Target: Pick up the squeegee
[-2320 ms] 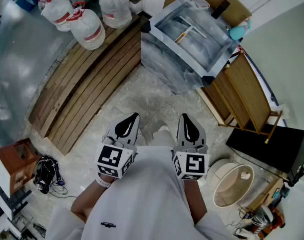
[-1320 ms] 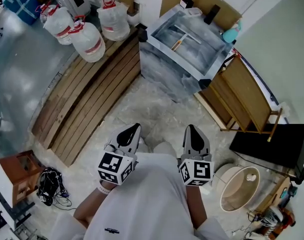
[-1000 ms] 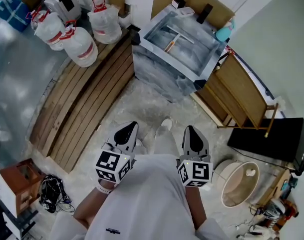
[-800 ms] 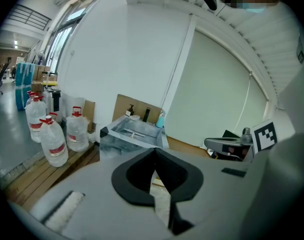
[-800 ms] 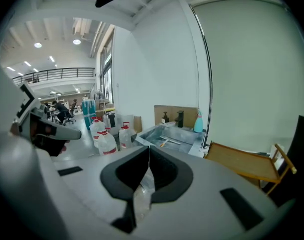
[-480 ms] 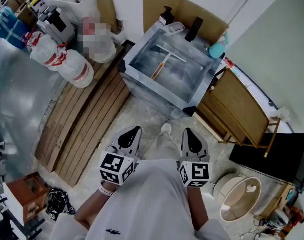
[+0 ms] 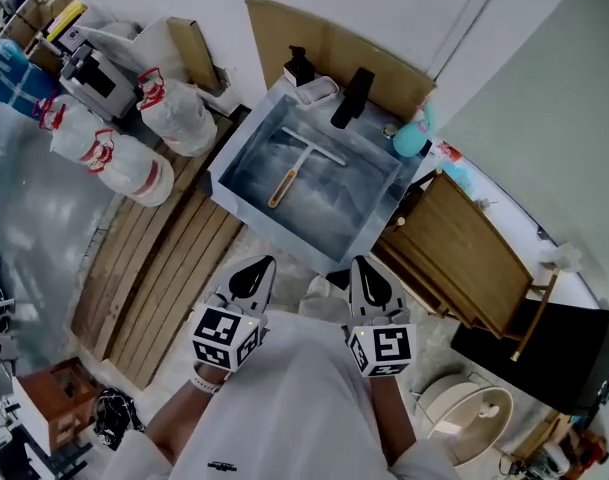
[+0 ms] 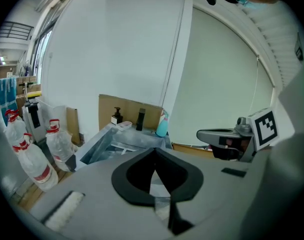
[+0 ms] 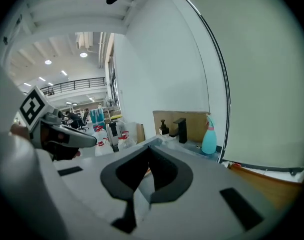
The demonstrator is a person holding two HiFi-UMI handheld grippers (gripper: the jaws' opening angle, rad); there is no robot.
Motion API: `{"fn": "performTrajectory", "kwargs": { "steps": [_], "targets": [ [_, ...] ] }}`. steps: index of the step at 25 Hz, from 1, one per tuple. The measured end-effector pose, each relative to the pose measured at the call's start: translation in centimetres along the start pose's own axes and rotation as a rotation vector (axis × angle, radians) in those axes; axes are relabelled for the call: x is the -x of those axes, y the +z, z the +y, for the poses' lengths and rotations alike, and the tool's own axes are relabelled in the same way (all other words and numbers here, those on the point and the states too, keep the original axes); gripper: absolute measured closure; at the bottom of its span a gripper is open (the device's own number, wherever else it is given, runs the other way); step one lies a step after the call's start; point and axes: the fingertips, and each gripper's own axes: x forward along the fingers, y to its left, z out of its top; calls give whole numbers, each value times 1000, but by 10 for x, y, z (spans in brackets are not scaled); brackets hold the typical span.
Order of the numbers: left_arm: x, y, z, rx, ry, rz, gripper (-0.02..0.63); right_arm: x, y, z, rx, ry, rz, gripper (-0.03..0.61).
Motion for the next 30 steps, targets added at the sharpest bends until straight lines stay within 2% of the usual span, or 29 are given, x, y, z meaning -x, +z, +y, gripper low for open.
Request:
{"fn": "performTrajectory", "kwargs": {
  "steps": [5,14,25,30],
  "targets": [
    [-28,8,-2,-4,-3,39,609,-15,8,-24,-17,-5,-1,572],
    [-59,14,4,-38,-10,86,609,-26,8,-41,-50,-24,3,572],
    [-130,21,55,-87,15,186,609,-70,1,-45,-86,-23,36,572],
    [-174,14,80,-122,-6,236,607,-96,-9,-47,-117,-48,65,572]
  ]
}}
